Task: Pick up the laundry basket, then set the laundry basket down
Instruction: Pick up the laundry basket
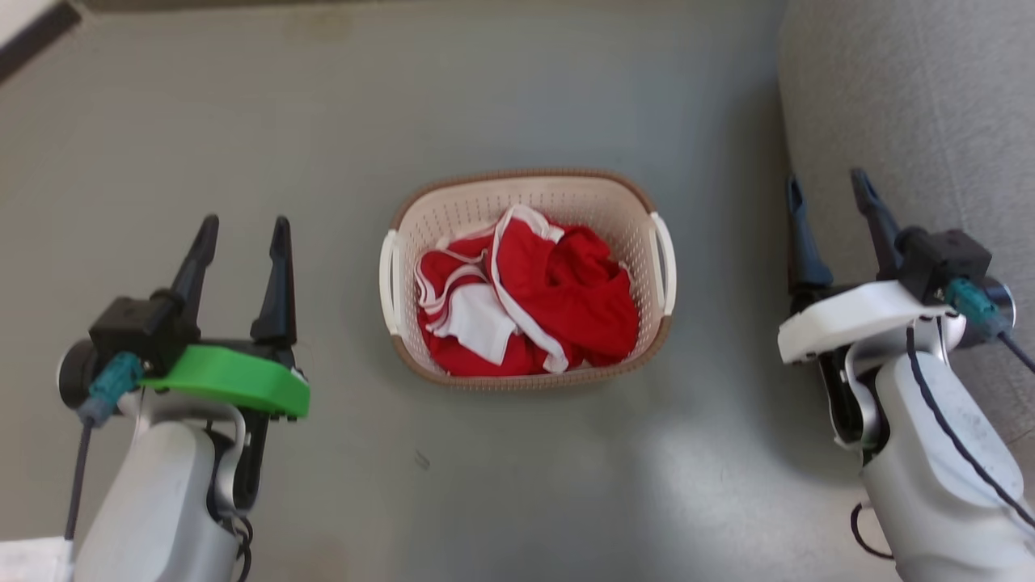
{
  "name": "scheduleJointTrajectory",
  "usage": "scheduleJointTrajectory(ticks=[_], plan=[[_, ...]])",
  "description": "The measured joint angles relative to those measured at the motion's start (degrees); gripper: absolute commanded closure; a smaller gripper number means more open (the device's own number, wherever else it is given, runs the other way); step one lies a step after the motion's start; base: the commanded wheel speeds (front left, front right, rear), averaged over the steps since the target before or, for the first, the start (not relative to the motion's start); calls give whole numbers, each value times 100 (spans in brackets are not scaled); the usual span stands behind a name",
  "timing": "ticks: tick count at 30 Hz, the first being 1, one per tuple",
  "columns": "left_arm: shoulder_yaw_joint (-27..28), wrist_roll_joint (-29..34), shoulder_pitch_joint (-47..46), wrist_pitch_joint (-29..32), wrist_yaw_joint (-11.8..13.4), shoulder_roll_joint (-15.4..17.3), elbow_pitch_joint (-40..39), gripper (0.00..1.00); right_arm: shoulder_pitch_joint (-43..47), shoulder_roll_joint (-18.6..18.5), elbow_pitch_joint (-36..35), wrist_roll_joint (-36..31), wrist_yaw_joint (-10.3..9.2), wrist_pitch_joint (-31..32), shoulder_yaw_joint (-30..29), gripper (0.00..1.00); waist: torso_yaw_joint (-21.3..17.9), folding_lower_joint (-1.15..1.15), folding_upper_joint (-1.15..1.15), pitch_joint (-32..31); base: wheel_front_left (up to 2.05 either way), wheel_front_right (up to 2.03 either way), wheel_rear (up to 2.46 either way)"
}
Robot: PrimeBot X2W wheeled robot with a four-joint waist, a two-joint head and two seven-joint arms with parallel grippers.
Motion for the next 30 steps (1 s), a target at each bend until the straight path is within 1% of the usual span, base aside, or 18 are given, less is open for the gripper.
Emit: scheduleJointTrajectory(ticks=[10, 16, 17, 21, 26, 30], plan=[[20, -46, -682, 0, -127, -23, 77, 0, -680, -48, 49, -48, 29, -1, -37, 0, 44, 0, 0, 821, 0, 0, 0], [8, -51, -1188, -1, -292, -82, 277, 0, -1196, -79, 152, -83, 32, -2, -69, 0, 68, 1, 0, 1317, 0, 0, 0], [-21, -96, -1367, -5, -357, -145, 436, 0, -1340, -80, 232, -98, 34, -4, -73, 0, 77, 1, 0, 1470, 0, 0, 0], [-56, -105, -1632, -7, -424, -172, 773, 0, -1547, -71, 510, -168, 137, -16, 12, 0, 97, 1, 0, 1731, 0, 0, 0], [-163, -154, -1938, 36, -521, -198, 1133, 0, -1781, 8, 861, -205, 209, -16, 120, 0, 111, 1, 0, 1968, 0, 0, 0], [-180, -240, -2113, 79, -548, -214, 1354, 0, -1905, 66, 1084, -223, 246, -16, 197, 0, 109, 1, 0, 2084, 0, 0, 0]])
